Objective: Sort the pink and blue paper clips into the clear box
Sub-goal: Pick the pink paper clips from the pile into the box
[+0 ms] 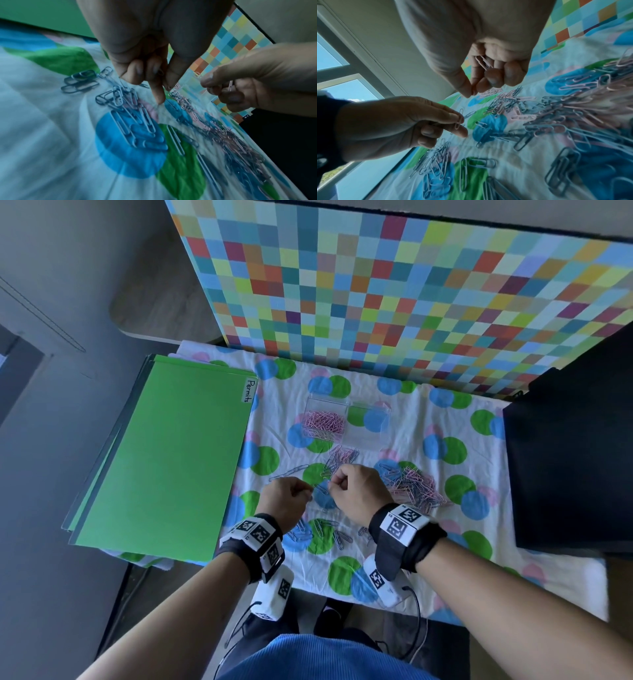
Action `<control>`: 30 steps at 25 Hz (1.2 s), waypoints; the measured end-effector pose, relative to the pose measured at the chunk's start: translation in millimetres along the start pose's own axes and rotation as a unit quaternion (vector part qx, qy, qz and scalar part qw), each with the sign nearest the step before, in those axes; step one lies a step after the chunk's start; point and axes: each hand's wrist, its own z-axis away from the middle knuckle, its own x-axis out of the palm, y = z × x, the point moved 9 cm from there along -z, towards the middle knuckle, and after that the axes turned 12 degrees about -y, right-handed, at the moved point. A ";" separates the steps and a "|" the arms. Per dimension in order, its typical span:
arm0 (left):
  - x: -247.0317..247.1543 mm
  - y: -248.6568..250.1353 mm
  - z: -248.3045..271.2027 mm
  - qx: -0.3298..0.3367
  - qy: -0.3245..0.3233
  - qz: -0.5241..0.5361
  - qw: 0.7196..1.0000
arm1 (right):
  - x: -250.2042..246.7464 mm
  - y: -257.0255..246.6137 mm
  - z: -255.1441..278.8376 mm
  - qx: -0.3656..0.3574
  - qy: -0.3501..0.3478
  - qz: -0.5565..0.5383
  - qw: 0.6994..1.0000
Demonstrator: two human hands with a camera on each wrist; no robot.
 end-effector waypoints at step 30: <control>-42.2 123.8 -86.8 0.072 -0.016 -0.181 0.981 | -42.7 36.7 18.5 0.000 0.022 0.044 0.999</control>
